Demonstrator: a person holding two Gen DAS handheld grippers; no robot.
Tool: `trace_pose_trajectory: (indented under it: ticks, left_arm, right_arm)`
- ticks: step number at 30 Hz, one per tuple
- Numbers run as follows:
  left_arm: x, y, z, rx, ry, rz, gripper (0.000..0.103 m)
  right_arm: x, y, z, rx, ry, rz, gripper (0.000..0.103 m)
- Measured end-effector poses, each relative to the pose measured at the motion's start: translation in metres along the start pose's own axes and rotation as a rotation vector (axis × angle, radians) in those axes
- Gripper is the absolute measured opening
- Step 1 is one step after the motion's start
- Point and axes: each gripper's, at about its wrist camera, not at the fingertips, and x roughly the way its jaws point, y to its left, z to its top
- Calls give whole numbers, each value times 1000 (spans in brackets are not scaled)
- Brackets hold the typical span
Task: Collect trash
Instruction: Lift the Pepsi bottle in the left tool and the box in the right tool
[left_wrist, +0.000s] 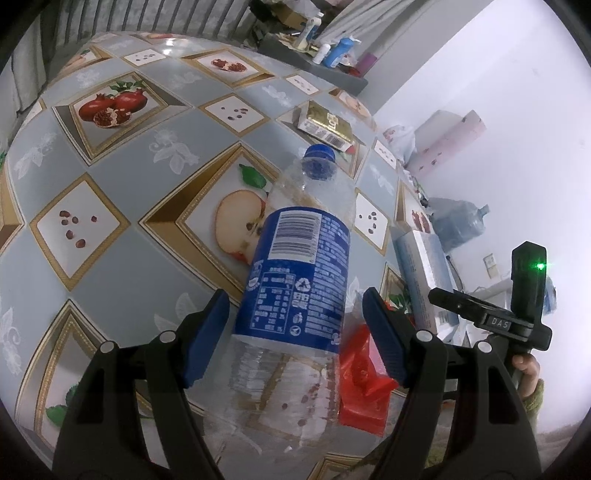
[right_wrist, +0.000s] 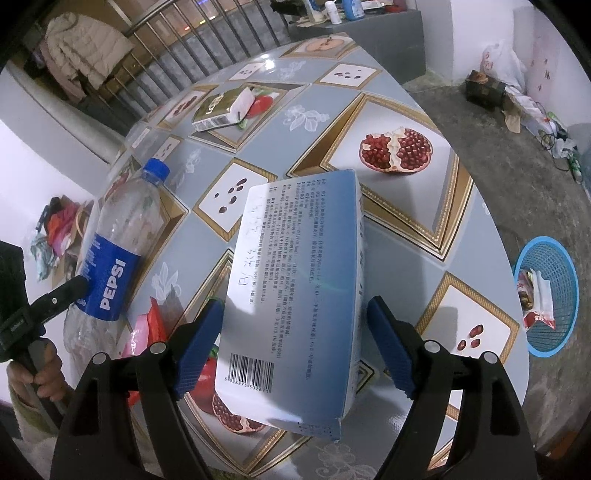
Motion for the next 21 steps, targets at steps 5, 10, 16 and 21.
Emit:
trace_pose_trajectory:
  ticks: [5,10,16,21]
  left_arm:
    - [1,-1,0,2,1,2,70]
    - [1,-1,0,2,2,2,71]
    - [4,-3,-2,3,6,4,71]
    - [8,-4,-2,4,13,5,71]
  right_arm:
    - [2,3,-1,-21,11,-17,79]
    - [4,7,-1,-45,14,-39,79]
    - [4,8,-2,-58,16,-46,79]
    - [4,8,-2,-67,18,-48,79]
